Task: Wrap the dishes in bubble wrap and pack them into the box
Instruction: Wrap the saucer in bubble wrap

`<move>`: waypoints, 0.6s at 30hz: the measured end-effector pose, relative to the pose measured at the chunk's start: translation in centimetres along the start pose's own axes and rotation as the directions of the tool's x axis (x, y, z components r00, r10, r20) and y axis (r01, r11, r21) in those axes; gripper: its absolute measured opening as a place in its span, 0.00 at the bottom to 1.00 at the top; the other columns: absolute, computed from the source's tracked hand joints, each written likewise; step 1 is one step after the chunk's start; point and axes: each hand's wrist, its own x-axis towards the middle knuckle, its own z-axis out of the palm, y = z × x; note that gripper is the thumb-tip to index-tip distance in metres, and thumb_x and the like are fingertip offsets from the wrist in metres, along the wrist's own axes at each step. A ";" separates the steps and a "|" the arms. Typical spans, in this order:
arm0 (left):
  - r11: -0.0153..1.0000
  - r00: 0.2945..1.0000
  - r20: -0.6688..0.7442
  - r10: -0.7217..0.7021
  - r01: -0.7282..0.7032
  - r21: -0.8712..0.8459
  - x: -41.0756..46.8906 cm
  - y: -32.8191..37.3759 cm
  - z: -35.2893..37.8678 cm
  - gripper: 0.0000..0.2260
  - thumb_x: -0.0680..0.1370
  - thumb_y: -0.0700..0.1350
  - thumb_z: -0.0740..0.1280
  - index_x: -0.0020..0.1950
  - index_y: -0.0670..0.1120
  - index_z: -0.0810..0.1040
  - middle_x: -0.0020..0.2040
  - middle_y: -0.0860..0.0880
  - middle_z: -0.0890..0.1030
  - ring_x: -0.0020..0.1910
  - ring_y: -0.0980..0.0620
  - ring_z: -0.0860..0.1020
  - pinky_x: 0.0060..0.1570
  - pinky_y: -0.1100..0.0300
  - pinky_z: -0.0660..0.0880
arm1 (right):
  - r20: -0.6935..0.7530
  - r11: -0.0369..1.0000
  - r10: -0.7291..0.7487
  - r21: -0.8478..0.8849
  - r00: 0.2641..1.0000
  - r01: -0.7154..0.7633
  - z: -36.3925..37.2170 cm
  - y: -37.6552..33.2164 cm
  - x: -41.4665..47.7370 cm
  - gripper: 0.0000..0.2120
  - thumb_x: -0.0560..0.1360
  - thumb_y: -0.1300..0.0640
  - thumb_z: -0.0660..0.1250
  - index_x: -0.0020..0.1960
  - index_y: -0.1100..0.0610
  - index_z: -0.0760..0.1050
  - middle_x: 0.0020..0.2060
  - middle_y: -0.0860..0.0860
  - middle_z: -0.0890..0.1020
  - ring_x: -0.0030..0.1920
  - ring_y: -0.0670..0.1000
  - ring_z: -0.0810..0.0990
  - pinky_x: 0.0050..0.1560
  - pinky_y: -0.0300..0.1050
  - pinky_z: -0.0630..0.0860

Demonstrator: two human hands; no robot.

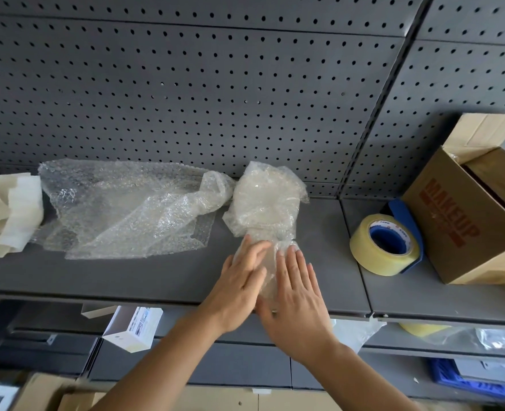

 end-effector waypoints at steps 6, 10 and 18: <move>0.989 0.932 -0.358 -0.050 -0.003 -0.148 0.0 -0.8 1.2 0.22 0.81 0.33 0.62 0.70 0.53 0.71 0.69 0.62 0.76 0.70 0.68 0.70 0.68 0.68 0.69 | 0.053 0.997 -0.013 -0.079 0.998 0.017 -0.5 -0.2 0.1 0.46 0.77 0.28 0.43 0.82 0.58 0.37 0.79 0.59 0.32 0.78 0.55 0.27 0.80 0.54 0.36; 0.996 0.777 -0.624 -0.082 0.041 -0.080 0.0 -1.9 2.0 0.21 0.73 0.38 0.76 0.60 0.54 0.74 0.59 0.58 0.75 0.59 0.61 0.74 0.60 0.63 0.73 | 0.098 0.994 -0.011 -0.103 0.995 0.022 -1.0 -0.3 0.2 0.49 0.76 0.26 0.44 0.81 0.59 0.35 0.78 0.59 0.29 0.77 0.56 0.25 0.80 0.54 0.35; 0.887 0.937 -0.313 0.158 0.005 0.462 -3.4 -1.3 3.4 0.30 0.84 0.63 0.43 0.73 0.50 0.74 0.76 0.52 0.67 0.75 0.51 0.61 0.73 0.55 0.66 | 0.105 0.996 0.021 -0.083 0.994 -0.012 -0.7 -0.7 0.1 0.47 0.71 0.33 0.38 0.81 0.62 0.34 0.76 0.60 0.25 0.76 0.58 0.24 0.78 0.53 0.32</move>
